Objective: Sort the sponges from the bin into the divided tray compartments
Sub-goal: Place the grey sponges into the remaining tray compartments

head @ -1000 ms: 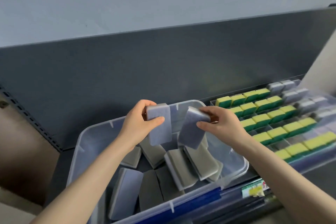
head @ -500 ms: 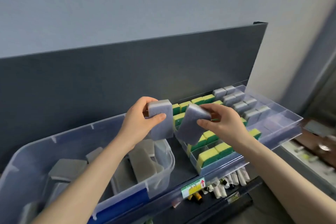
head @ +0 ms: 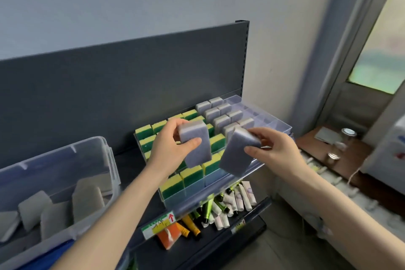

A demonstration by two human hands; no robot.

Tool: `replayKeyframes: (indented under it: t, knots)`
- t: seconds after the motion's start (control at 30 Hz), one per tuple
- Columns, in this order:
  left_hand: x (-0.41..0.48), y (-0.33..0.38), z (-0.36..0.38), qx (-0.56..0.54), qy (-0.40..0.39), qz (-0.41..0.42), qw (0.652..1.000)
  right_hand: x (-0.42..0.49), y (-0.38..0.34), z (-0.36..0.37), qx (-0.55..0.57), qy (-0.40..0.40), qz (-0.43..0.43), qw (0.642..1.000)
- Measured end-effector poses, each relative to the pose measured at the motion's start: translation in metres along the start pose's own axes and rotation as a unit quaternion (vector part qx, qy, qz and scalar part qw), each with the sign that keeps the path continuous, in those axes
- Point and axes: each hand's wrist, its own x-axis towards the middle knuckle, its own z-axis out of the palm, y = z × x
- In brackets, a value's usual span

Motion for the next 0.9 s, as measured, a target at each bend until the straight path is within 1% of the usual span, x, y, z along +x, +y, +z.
replayKeyframes:
  t: [0.23,0.5,0.63,0.8,0.9]
  knots:
    - [0.011,0.008,0.045,0.006,-0.012,-0.009,1.0,0.005,0.041,-0.031,-0.018,0.026,0.017,0.999]
    - [0.039,0.002,0.082,0.038,-0.004,0.0,0.999,0.038,0.065,-0.037,-0.037,0.054,0.014,0.998]
    - [0.055,0.002,0.101,0.033,0.0,0.016,0.999,0.064,0.077,-0.041,-0.028,0.038,0.021,0.999]
    - [0.08,0.0,0.115,0.006,0.037,-0.002,0.999,0.1,0.084,-0.045,-0.012,0.028,0.028,0.999]
    - [0.095,-0.003,0.122,0.005,0.038,0.003,0.999,0.119,0.091,-0.045,-0.014,0.007,0.025,1.0]
